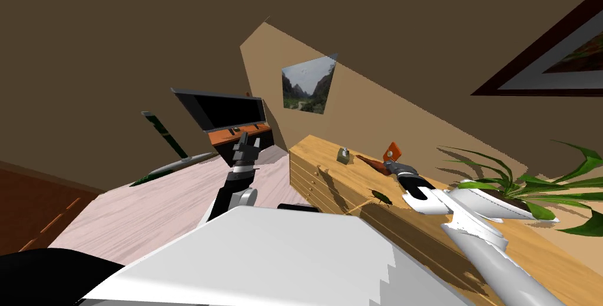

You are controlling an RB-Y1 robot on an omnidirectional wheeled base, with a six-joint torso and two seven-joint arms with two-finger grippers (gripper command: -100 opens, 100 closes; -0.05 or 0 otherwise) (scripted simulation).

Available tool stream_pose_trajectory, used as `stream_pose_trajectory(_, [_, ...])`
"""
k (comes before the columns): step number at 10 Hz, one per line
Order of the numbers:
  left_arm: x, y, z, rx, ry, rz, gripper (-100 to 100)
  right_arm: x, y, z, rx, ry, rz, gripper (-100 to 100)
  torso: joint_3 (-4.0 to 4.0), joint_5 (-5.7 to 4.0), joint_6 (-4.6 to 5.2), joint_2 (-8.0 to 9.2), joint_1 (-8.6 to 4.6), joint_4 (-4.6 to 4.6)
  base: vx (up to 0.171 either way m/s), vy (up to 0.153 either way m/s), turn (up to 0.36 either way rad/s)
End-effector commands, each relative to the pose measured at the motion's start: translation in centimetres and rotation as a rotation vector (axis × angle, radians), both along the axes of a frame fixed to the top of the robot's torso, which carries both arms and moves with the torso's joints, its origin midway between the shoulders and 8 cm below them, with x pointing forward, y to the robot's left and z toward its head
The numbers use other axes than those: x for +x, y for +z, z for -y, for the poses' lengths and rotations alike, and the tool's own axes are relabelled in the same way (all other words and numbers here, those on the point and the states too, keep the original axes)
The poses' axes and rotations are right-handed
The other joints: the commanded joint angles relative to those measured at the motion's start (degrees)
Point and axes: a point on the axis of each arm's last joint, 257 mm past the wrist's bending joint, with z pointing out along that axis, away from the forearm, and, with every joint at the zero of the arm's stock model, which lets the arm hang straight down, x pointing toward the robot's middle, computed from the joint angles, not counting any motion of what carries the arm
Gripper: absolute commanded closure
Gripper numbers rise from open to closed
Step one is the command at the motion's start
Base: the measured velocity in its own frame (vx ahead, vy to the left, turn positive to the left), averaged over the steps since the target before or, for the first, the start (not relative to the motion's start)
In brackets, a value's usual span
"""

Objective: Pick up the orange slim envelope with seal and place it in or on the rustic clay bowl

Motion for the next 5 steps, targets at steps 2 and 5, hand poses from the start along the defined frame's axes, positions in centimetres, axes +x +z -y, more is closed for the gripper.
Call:
stream_pose_trajectory(2, [0.00,0.00,0.00,0.000,0.000,0.000,0,0.59,1.38,-0.05,0.039,-0.011,0.044,100,0.00,0.00,-0.04,-0.01,-0.09,0.02,-0.011,-0.128,0.180])
stream_pose_trajectory(5, [0.00,0.00,0.00,0.000,0.000,0.000,0,0.52,1.33,0.01,0.030,-0.009,0.037,-100,0.00,0.01,0.07,0.00,0.27,0.01,0.001,-0.020,0.015])
